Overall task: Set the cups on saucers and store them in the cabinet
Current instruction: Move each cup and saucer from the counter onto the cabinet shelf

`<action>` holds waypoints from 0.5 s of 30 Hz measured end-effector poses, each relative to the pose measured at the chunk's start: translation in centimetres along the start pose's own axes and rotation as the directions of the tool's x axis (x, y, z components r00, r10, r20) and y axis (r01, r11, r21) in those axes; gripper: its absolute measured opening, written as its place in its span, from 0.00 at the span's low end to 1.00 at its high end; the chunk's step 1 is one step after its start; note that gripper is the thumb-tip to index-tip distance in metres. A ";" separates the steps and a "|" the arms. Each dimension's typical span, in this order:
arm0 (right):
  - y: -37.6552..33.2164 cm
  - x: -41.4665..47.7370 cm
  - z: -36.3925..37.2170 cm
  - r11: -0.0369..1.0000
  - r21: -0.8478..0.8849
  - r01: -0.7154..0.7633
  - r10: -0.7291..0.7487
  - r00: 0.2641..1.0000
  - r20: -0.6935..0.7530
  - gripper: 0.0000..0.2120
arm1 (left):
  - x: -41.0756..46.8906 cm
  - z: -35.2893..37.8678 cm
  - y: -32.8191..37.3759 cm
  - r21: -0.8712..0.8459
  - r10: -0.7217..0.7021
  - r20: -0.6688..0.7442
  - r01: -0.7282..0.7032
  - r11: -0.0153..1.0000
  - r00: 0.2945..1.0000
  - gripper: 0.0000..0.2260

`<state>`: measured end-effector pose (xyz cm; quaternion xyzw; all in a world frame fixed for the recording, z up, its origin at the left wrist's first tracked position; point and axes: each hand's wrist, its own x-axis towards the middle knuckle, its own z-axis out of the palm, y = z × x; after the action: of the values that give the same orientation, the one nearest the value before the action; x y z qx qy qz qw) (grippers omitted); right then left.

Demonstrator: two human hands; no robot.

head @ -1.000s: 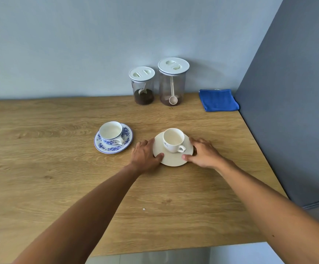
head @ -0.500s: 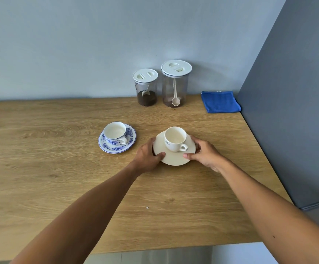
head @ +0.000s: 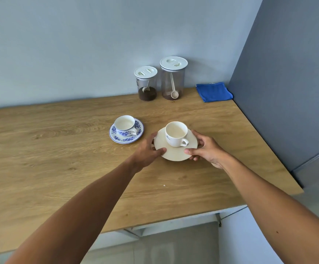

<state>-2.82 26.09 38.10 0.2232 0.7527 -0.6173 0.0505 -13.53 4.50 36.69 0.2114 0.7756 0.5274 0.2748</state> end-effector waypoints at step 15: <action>2.5 -13.0 5.1 0.996 0.091 0.002 0.005 0.997 -0.077 0.44 | -11.2 1.2 -1.5 0.006 0.059 0.074 -0.060 0.998 0.995 0.30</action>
<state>8.77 18.05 39.24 0.2495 0.7251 -0.6417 0.0115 -4.28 -2.13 37.25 0.2550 0.7606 0.5238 0.2866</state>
